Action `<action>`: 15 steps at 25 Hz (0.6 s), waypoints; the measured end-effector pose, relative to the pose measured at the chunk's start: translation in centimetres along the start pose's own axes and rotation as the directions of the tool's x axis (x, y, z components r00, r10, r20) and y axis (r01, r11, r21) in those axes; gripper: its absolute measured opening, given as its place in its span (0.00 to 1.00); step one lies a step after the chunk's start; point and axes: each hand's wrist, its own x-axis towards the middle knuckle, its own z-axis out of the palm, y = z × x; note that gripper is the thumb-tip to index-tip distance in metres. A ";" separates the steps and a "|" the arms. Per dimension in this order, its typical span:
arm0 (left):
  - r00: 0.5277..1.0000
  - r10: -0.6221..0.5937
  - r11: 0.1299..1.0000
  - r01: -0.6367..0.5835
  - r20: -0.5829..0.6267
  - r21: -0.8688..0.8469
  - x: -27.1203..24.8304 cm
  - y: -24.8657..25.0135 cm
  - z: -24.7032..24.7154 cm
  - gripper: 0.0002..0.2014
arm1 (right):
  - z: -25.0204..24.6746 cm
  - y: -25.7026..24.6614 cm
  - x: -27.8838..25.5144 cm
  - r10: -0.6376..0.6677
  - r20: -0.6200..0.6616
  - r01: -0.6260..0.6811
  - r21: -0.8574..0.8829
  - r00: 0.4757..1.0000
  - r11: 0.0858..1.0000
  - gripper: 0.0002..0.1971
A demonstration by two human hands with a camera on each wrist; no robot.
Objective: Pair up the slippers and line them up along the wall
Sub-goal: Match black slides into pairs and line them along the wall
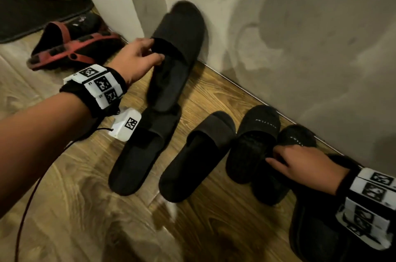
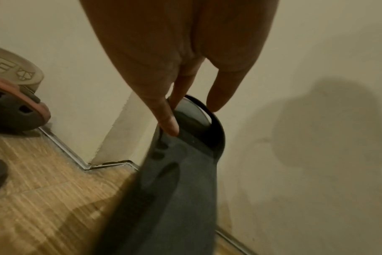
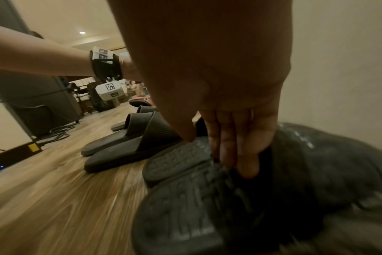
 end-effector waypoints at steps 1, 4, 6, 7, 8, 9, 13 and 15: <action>1.000 0.019 0.999 -0.020 -0.009 -0.041 -0.1 0.2 -0.4 0.24 | -0.1 -0.2 0.1 -0.011 0.010 0.011 0.003 1.000 1.000 0.19; 0.995 0.087 0.996 -0.087 0.039 -0.001 -0.5 0.5 -2.4 0.19 | -0.2 -1.3 0.4 -0.049 0.032 0.048 0.020 0.998 0.999 0.19; 0.996 0.081 0.993 -0.084 0.040 0.082 -0.9 -0.4 -4.5 0.16 | -0.2 -1.6 0.5 -0.063 0.022 0.062 0.026 0.998 0.998 0.19; 0.998 0.055 0.995 -0.058 0.031 0.083 -1.2 -1.3 -5.6 0.15 | -0.2 -1.7 0.6 -0.063 0.018 0.062 0.026 0.998 0.998 0.19; 1.000 0.006 0.998 -0.008 0.026 0.060 -1.6 -2.2 -6.5 0.15 | -0.2 -1.7 0.7 -0.060 0.018 0.060 0.024 0.998 0.998 0.19; 0.997 -0.069 0.997 0.069 0.025 0.025 -2.1 -3.2 -7.1 0.16 | -0.2 -1.8 0.6 -0.058 0.020 0.058 0.021 0.998 0.998 0.19; 0.952 -0.293 0.953 0.282 0.093 0.114 -4.2 -6.2 -7.0 0.17 | -0.4 -1.9 0.4 -0.076 0.021 0.076 0.006 0.997 0.997 0.19; 0.955 -0.254 0.903 0.178 0.153 0.391 -4.9 -7.1 -6.5 0.12 | -0.3 -2.1 0.4 -0.073 0.008 0.073 -0.001 0.997 0.997 0.19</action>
